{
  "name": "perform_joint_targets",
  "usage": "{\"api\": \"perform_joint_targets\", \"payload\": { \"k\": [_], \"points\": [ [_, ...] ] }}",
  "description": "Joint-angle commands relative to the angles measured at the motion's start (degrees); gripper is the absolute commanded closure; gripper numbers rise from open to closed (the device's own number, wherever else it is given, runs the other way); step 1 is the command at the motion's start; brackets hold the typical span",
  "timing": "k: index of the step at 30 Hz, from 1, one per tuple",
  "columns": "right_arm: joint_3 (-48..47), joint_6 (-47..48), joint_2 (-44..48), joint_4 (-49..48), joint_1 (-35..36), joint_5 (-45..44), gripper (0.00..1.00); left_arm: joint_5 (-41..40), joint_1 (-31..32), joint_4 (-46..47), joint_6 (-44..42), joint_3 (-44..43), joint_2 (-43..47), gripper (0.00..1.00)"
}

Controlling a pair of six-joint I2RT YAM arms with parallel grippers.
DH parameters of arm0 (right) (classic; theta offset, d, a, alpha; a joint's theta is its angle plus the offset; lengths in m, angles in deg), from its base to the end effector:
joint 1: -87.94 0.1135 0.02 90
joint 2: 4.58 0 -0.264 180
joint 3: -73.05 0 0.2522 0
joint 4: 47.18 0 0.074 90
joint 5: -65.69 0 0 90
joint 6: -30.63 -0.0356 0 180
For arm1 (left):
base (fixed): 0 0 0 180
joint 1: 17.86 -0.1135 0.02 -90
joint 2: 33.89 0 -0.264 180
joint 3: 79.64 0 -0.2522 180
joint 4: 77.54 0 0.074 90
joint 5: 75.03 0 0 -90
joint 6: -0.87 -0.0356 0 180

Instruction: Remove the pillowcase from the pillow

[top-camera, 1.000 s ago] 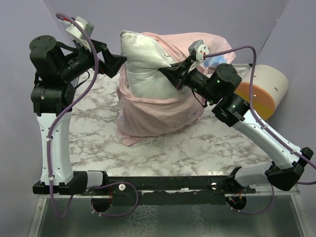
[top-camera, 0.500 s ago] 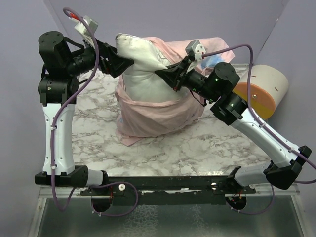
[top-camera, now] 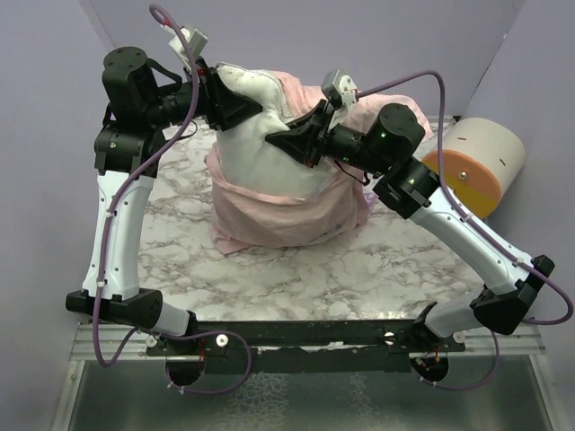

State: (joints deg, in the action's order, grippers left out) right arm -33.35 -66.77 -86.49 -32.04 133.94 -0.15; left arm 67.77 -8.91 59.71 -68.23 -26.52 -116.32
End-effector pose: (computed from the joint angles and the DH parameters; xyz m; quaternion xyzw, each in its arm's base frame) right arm 0.2100 0.2385 0.4967 -0.3597 0.5445 0.4560 0.6052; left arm 0.2532 -0.0686 0.5546 0.2524 0.6537 -0.4648 0.5412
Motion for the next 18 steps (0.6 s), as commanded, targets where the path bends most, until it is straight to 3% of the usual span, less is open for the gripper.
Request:
{"api": "perform_joint_targets", "payload": {
  "k": [1, 2, 3, 6, 14, 18],
  "points": [
    [-2.01, -3.32, 0.57, -0.76, -0.69, 1.69, 0.67, -0.58, 2.39, -4.78, -5.82, -3.2, -1.04, 0.83],
    [-2.71, -4.22, 1.04, 0.77, -1.51, 0.0, 0.51, -2.25, 2.39, -5.73, -7.47, -3.74, -0.96, 0.94],
    [-3.55, -5.52, 1.39, 2.56, -2.67, -2.03, 0.43, -4.0, 2.37, -6.46, -9.26, -3.98, -0.53, 1.0],
    [-6.19, -11.52, 2.64, 9.18, -8.29, -6.39, 0.26, -8.77, 2.38, -6.81, -12.88, -3.46, 1.18, 1.0],
    [-2.55, -8.63, 10.48, 20.8, -11.34, -28.01, 0.12, -16.41, 2.39, -9.31, -19.83, -1.89, 3.86, 1.0],
    [-1.63, -7.52, 11.18, 22.68, -12.5, -31.88, 0.09, -14.96, 2.36, -10.58, -20.28, -1.51, 4.61, 1.0]
  ]
}}
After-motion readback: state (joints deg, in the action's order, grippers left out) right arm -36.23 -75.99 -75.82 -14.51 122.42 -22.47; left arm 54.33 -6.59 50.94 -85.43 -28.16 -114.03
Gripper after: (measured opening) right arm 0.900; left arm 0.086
